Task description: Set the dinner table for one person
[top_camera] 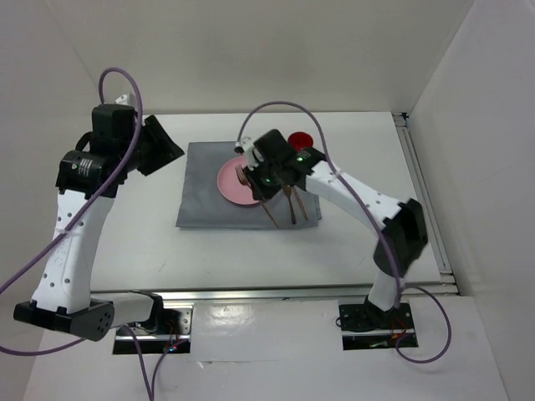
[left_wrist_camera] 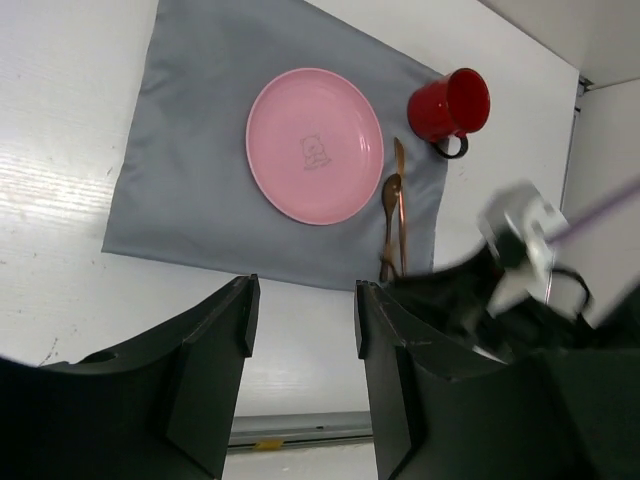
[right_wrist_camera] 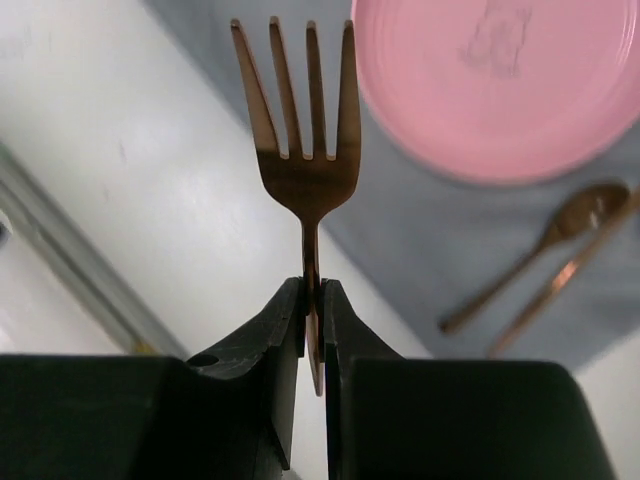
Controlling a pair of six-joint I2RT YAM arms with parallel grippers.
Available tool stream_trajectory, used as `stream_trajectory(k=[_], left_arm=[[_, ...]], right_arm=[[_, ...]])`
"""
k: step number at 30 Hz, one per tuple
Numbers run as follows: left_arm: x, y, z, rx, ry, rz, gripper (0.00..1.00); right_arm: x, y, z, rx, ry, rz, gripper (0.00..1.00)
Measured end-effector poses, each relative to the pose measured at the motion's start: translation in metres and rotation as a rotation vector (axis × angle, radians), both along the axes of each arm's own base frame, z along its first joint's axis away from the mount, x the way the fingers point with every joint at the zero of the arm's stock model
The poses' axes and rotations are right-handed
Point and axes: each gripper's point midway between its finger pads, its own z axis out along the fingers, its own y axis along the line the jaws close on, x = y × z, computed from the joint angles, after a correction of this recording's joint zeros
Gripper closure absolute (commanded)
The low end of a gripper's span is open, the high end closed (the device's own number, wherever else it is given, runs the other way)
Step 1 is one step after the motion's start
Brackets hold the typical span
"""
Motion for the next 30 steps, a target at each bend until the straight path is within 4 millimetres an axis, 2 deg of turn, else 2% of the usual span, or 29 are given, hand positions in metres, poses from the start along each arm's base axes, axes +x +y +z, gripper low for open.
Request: stream_trajectory(k=[3, 7, 11, 14, 20, 24, 30], left_arm=[[-0.007, 0.004, 0.011, -0.007, -0.027, 0.011, 0.41], [-0.019, 0.007, 0.012, -0.009, -0.019, 0.015, 0.42], [-0.026, 0.01, 0.013, -0.014, -0.023, 0.024, 0.42], [-0.033, 0.011, 0.014, -0.015, -0.029, 0.024, 0.42], [-0.046, 0.011, 0.006, -0.02, -0.008, 0.014, 0.42], [-0.048, 0.011, 0.001, -0.019, 0.004, 0.011, 0.42], [-0.053, 0.012, -0.008, -0.013, 0.029, 0.01, 0.42]], right_arm=[[0.035, 0.053, -0.006, 0.086, 0.024, -0.084, 1.0], [0.063, 0.124, -0.028, 0.204, 0.123, -0.197, 1.0], [0.089, 0.178, -0.048, 0.329, 0.186, -0.313, 1.0], [0.1, 0.193, -0.065, 0.372, 0.223, -0.397, 1.0], [0.131, 0.222, -0.081, 0.476, 0.231, -0.491, 1.0], [0.139, 0.226, -0.099, 0.484, 0.232, -0.525, 1.0], [0.155, 0.226, -0.108, 0.509, 0.229, -0.551, 1.0]])
